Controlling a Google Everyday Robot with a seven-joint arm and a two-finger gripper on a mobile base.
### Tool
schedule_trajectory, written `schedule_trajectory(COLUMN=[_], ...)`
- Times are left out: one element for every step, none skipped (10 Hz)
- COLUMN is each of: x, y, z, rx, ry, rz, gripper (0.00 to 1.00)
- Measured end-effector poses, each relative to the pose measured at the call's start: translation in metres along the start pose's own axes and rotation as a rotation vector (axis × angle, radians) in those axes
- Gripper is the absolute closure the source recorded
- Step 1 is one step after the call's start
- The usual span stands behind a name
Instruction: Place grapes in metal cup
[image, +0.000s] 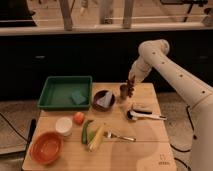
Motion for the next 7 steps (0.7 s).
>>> schedule_trajectory(x=[0.001,0.002,0.003,0.004,0.007,0.009,0.009], y=[-0.002,-0.004,-0.006,-0.008,-0.01,-0.013,-0.016], z=[-0.002,-0.004,-0.006,-0.008,-0.01,-0.011,-0.012], rx=[0.007,0.013,0.021,0.031,0.041,0.049,0.054], ry=[0.002,0.006,0.008,0.009,0.011,0.011,0.011], rz=[0.0,0.0,0.001,0.003,0.008,0.009,0.009], gripper=[0.99,0.99,0.99,0.99,0.99,0.99,0.99])
